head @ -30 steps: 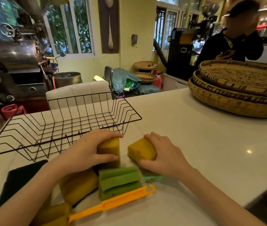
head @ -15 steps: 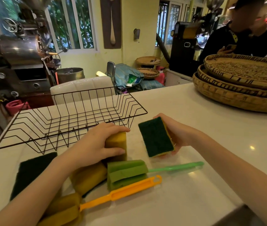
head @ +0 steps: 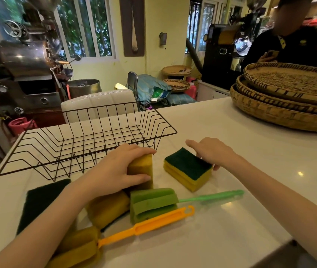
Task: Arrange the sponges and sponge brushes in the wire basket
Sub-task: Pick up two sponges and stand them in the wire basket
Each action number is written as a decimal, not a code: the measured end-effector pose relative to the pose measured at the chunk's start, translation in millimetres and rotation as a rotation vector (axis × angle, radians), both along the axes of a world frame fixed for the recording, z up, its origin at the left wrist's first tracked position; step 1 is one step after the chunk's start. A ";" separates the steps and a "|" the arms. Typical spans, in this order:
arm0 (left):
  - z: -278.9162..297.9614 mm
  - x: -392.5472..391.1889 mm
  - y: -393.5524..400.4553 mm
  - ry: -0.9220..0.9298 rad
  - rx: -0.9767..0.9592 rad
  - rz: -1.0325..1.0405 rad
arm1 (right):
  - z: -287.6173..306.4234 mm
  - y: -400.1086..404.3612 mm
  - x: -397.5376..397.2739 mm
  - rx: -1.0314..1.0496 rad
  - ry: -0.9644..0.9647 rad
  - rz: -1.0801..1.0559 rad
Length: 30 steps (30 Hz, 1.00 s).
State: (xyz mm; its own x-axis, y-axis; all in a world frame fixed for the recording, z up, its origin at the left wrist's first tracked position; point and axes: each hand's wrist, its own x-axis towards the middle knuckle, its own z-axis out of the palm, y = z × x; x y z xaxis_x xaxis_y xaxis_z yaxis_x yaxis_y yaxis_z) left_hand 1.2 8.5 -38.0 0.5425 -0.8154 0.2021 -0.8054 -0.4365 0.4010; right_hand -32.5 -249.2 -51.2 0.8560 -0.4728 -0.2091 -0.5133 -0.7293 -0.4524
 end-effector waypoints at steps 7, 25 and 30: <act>6.7 -10.4 -3.6 -0.118 -0.181 -0.057 | -4.4 12.9 -17.7 -0.069 -0.064 0.199; 8.0 -3.5 -1.5 0.079 0.104 -0.071 | -15.9 18.5 -34.9 -0.164 -0.261 0.221; 1.7 0.4 -2.1 0.075 0.171 0.047 | -16.8 24.7 -39.8 -0.382 -0.342 0.314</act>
State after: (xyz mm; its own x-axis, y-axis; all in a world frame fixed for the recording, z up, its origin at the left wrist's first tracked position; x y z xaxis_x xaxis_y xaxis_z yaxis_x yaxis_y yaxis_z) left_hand 1.6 6.4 -36.3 0.5894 -0.8076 0.0204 -0.7530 -0.5400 0.3761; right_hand -72.3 -224.5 -68.0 0.9556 -0.1739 0.2380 -0.1186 -0.9659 -0.2300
